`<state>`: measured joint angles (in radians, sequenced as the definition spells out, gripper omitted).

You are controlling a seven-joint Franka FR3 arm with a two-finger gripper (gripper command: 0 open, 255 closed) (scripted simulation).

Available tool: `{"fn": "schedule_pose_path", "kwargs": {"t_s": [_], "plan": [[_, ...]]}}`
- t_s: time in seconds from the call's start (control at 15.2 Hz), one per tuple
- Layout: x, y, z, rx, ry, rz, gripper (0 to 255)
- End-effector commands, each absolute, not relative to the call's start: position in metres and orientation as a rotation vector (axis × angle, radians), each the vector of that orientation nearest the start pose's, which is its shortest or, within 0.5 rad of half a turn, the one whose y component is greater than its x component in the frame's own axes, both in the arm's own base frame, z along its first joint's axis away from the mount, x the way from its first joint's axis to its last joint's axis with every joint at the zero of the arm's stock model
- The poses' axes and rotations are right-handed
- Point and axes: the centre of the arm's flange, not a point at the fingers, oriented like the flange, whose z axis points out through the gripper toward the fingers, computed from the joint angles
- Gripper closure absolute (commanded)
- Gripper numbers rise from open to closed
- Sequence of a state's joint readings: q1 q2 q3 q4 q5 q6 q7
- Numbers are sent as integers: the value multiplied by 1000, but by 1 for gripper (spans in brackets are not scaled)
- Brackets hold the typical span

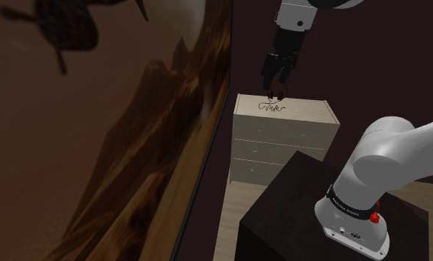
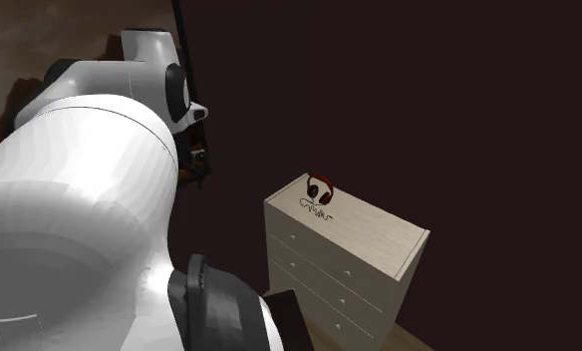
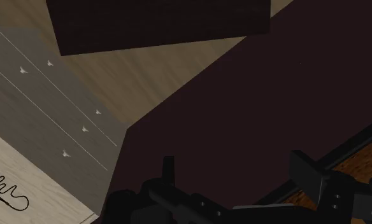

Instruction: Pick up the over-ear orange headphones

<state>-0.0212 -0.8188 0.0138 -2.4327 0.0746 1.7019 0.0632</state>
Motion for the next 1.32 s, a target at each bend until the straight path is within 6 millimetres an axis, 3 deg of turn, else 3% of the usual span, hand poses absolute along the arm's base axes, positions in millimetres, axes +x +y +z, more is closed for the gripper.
{"fn": "schedule_pose_path", "kwargs": {"t_s": [0.0,1.25], "plan": [[310,6,576,-3070,124,-133,0],[437,-206,500,-3095,-102,97,0]]}}
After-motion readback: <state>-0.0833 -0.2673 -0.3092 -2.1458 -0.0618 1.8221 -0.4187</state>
